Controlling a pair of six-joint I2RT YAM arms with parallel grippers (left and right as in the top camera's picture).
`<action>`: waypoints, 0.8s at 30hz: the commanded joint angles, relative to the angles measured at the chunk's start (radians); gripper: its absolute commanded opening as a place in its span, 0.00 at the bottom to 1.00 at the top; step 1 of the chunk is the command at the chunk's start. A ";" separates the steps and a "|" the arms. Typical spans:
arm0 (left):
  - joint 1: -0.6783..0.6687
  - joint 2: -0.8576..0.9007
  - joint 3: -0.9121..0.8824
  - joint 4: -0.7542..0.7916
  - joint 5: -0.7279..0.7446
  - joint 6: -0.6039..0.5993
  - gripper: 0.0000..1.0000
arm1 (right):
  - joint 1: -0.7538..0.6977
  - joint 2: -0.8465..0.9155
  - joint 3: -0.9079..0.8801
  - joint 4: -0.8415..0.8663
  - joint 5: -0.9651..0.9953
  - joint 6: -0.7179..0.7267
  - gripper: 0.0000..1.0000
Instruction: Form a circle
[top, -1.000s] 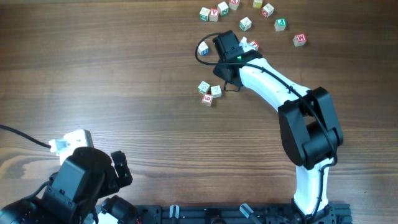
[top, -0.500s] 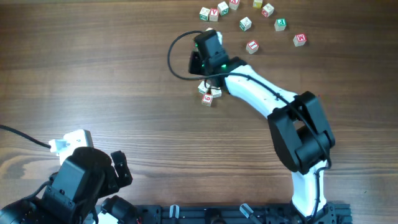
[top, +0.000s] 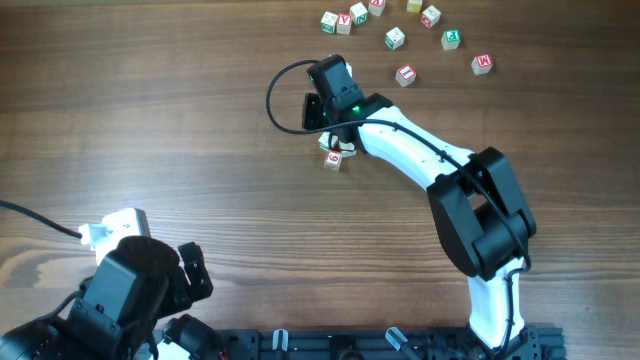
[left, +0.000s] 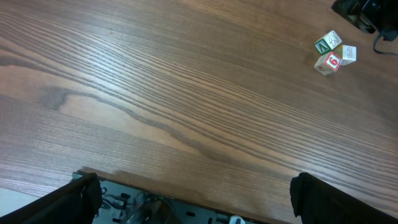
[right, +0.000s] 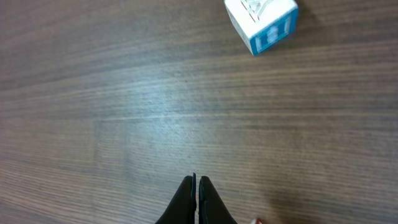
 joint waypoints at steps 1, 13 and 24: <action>0.005 -0.002 -0.002 0.000 0.001 -0.013 1.00 | 0.000 0.035 0.006 -0.017 -0.013 -0.004 0.05; 0.005 -0.002 -0.002 0.000 0.001 -0.013 1.00 | -0.003 0.060 0.006 -0.047 0.005 0.058 0.05; 0.005 -0.002 -0.002 0.000 0.001 -0.013 1.00 | -0.003 0.060 0.008 -0.050 0.010 0.060 0.05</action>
